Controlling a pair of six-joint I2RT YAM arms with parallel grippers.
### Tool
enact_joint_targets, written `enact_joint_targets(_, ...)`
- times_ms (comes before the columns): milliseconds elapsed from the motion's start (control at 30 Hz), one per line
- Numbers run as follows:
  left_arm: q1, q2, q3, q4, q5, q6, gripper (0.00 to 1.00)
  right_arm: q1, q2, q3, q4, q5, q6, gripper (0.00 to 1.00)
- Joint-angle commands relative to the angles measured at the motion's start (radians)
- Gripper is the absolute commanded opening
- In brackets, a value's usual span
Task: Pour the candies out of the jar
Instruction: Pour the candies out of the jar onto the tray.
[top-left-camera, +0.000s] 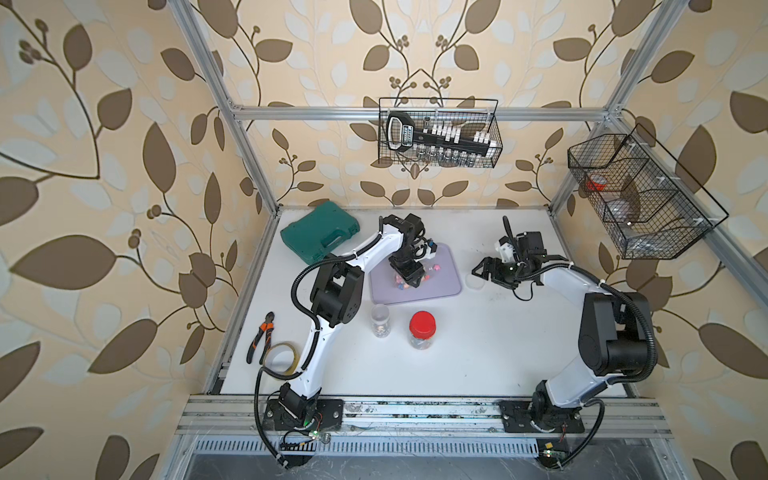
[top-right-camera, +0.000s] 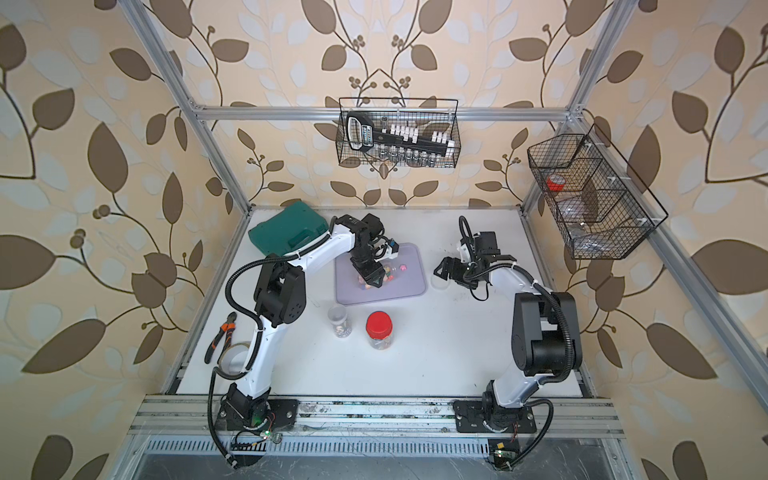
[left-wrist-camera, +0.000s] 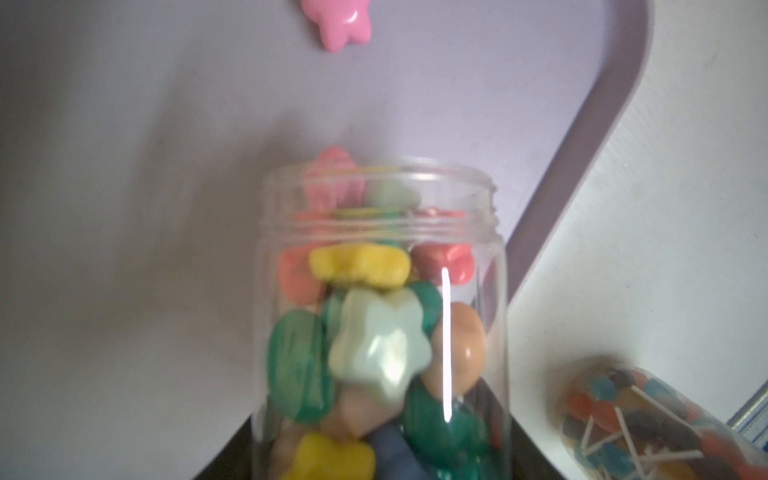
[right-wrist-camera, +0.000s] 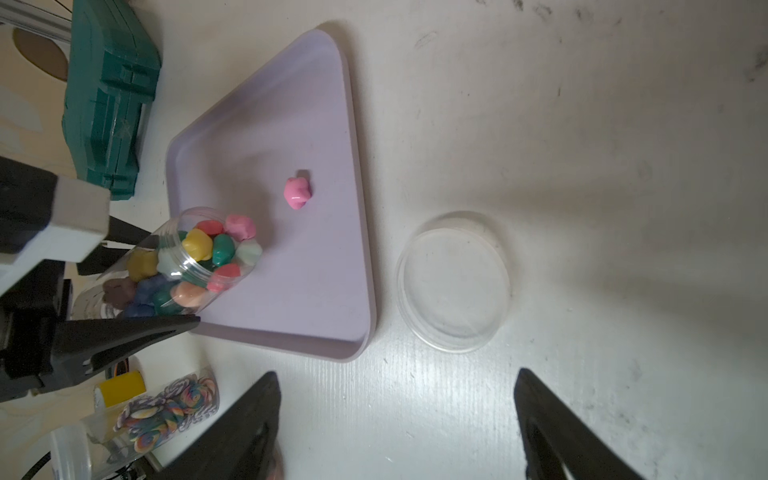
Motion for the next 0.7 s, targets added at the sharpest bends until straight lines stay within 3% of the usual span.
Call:
enact_joint_targets(0,-0.013,-0.001,0.068,-0.083,-0.062,-0.007,0.58,-0.006,0.020,-0.012,0.008,-0.028,0.002,0.85)
enact_joint_targets(667,-0.039,0.002,0.103,-0.157,-0.171,-0.034,0.58,-0.006,0.024,-0.016,0.006,-0.056,0.000,0.84)
